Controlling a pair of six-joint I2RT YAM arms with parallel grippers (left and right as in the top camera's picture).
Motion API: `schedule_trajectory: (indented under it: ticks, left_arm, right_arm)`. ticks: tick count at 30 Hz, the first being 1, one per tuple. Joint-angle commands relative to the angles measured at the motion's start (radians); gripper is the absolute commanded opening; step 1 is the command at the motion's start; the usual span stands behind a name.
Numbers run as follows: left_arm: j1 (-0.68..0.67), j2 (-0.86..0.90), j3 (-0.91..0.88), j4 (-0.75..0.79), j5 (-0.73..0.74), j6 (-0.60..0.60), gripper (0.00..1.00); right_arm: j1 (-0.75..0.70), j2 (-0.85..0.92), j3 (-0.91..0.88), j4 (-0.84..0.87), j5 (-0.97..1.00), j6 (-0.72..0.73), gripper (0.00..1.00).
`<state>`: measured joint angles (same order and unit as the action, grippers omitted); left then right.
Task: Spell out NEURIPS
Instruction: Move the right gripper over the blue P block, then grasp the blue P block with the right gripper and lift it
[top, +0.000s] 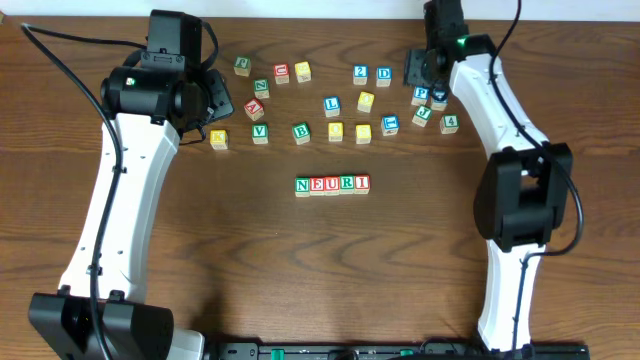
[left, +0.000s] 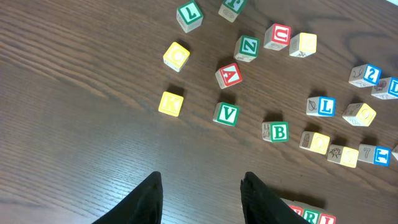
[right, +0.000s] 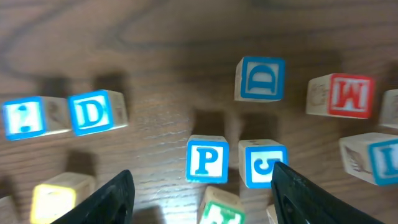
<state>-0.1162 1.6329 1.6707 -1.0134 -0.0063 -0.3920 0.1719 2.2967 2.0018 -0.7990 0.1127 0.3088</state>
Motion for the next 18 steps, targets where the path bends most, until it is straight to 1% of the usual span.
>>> schedule_trajectory:
  ticks: [1,6,13,18]
  left_arm:
    - [-0.001,0.015,0.001,0.000,-0.013,0.003,0.41]
    - [-0.001,0.015,0.001,-0.002,-0.013,0.003,0.41]
    - [-0.001,0.015,0.001,-0.003,-0.013,0.003,0.41]
    - [-0.001,0.015,0.001,-0.003,-0.013,0.003,0.41]
  right_arm:
    - [-0.011,0.043,0.015,0.017,0.012,0.020,0.66]
    - [-0.012,0.071,0.014,0.032,0.008,0.020,0.64]
    - [-0.011,0.079,0.014,0.036,0.008,0.020,0.54]
    - [-0.011,0.079,0.012,0.050,0.009,0.021,0.52]
